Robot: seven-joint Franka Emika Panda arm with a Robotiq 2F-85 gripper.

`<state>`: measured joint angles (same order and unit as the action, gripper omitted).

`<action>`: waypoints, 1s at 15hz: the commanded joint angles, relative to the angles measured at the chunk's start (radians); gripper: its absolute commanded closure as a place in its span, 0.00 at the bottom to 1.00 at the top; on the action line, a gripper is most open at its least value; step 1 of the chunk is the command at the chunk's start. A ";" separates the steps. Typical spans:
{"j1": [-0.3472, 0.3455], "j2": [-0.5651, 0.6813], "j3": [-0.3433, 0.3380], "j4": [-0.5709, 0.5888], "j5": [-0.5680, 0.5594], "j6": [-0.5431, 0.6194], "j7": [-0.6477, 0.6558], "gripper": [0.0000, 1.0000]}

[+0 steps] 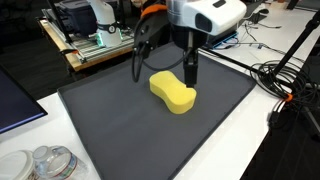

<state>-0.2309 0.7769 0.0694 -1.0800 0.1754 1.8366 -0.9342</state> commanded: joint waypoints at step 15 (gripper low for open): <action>0.197 -0.110 0.027 -0.216 -0.292 0.220 -0.553 0.00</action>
<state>-0.0543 0.7465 0.0915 -1.1594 -0.0613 1.9708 -1.4073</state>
